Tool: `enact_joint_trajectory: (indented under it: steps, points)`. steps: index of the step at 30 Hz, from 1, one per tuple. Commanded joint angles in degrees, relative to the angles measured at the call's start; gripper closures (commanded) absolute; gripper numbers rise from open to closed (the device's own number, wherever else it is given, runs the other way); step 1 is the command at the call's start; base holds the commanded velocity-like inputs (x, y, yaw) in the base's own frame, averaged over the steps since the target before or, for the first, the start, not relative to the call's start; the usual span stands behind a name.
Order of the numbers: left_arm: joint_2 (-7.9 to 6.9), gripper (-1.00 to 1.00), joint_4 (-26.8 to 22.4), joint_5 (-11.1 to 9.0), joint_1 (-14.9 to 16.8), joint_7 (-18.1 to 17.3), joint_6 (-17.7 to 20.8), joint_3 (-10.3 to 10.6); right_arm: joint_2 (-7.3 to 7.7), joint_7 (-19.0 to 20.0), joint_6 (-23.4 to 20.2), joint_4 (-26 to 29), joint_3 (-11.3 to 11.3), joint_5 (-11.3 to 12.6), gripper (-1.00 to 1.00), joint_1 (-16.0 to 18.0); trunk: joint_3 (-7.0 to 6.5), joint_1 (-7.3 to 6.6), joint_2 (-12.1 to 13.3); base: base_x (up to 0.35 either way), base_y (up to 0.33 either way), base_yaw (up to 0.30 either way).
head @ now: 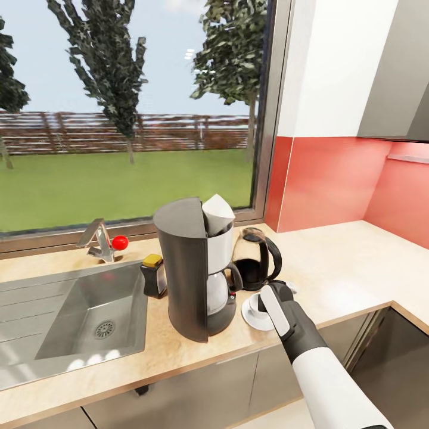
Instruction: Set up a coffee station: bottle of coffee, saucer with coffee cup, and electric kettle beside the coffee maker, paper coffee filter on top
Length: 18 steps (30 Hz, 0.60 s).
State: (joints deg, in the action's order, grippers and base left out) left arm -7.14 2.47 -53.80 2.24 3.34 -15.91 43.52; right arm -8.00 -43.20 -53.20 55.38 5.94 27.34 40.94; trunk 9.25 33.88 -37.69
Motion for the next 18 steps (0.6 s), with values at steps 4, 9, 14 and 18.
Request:
enact_joint_trajectory:
  steps: [4,9,14,18]
  points:
    - [0.01,-1.0,0.08,-0.07,0.05,0.18,-0.17,0.42,0.01,-0.62,-0.15,-0.36,0.11,0.61,1.0,0.02,0.11,0.03,-0.06,0.0,0.0,0.0]
    - [0.01,-1.0,0.08,-0.07,0.05,0.18,-0.17,0.42,0.0,-0.66,-0.15,-0.22,0.08,0.61,-1.0,0.02,0.11,0.03,-0.06,0.0,0.0,0.0]
    - [0.02,-1.0,0.08,-0.07,0.05,0.18,-0.17,0.42,0.0,-0.66,-0.15,0.01,0.12,0.61,-1.0,0.02,0.11,0.03,-0.06,0.0,0.0,0.0]
    - [0.02,-1.0,0.08,-0.07,0.05,0.18,-0.17,0.42,0.0,-0.66,-0.15,0.14,0.12,0.61,-1.0,0.02,0.11,0.03,-0.06,0.0,0.0,0.0]
